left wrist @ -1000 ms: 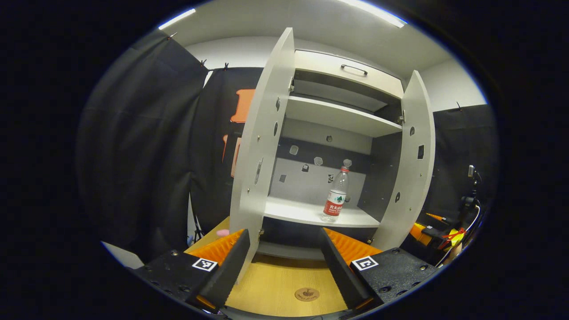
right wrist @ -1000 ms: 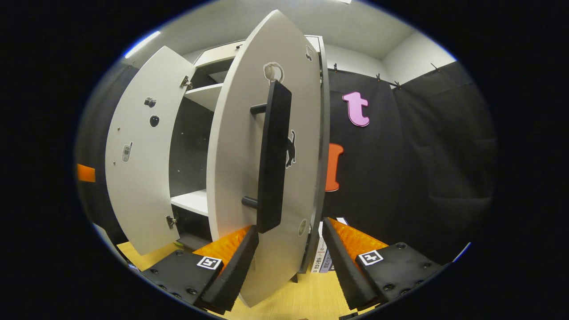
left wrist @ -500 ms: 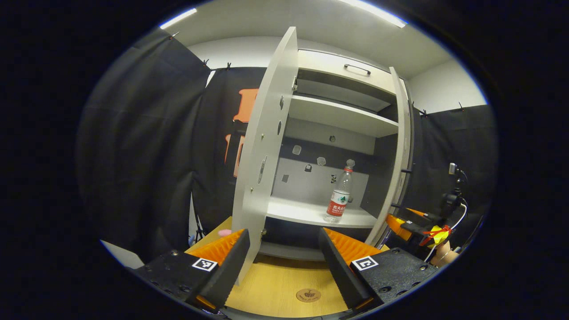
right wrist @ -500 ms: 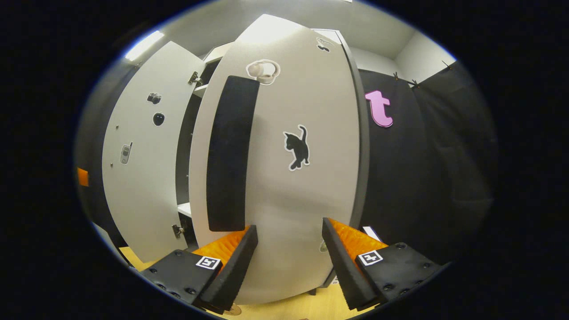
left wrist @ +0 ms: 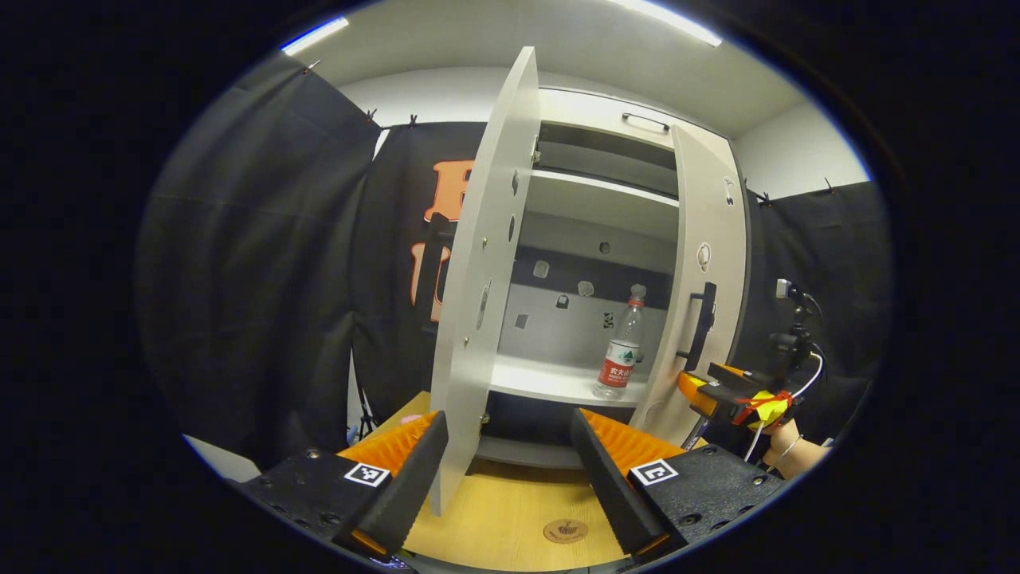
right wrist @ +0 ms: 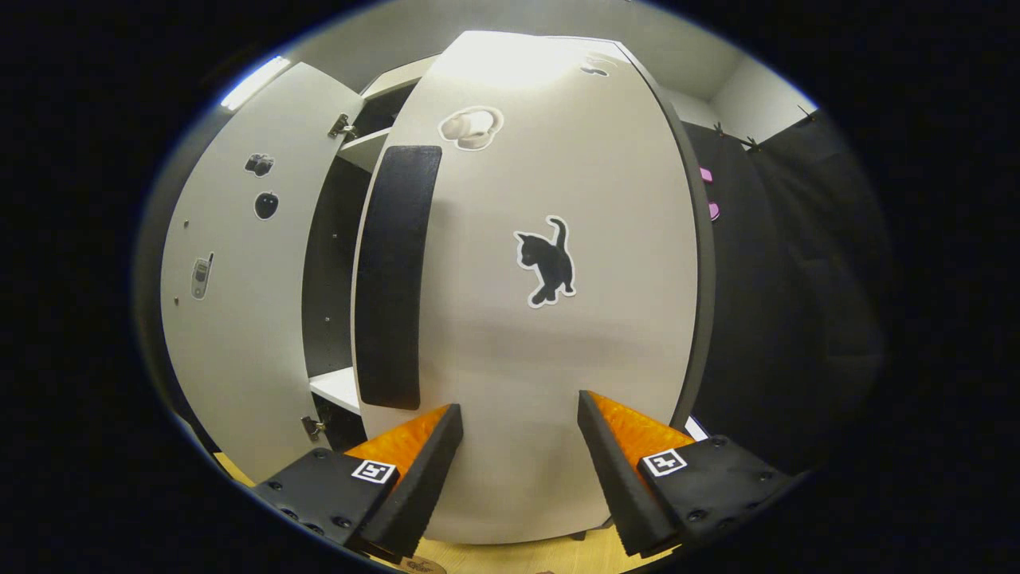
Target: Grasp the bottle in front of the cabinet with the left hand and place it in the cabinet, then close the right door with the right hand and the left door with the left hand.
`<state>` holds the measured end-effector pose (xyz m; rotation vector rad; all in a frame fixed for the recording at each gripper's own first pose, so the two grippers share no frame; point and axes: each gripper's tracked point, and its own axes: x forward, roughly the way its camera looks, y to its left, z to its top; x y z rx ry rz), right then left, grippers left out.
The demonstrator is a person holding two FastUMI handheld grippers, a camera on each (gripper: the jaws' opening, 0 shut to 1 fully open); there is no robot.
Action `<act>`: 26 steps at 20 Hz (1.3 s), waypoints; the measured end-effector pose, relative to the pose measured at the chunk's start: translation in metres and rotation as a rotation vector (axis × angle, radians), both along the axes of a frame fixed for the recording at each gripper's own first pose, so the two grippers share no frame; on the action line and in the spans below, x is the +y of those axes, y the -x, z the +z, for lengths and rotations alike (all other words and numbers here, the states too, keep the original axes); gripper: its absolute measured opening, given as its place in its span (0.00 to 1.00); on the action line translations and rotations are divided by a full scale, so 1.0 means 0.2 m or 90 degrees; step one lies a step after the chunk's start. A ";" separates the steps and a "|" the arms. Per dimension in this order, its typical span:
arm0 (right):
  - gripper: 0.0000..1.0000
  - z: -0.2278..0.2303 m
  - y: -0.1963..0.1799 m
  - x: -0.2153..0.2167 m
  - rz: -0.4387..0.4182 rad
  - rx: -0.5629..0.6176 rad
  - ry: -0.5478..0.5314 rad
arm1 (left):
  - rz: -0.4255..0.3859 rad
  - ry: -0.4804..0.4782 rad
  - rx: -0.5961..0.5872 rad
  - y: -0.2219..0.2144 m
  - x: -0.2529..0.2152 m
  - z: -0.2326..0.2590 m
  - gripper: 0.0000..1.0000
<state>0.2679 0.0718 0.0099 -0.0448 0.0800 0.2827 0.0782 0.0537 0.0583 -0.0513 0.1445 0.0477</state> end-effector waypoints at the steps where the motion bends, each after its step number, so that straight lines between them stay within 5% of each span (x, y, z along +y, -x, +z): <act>1: 0.96 0.00 0.00 0.00 -0.004 0.005 -0.004 | -0.001 0.001 0.001 -0.01 0.00 -0.01 0.95; 18: 0.97 -0.02 -0.03 0.01 -0.051 0.039 0.002 | -0.022 -0.012 0.023 -0.09 0.07 -0.06 0.95; 26: 0.97 0.14 0.26 -0.11 -0.081 0.013 0.018 | -0.046 -0.005 0.028 -0.05 0.11 -0.07 0.95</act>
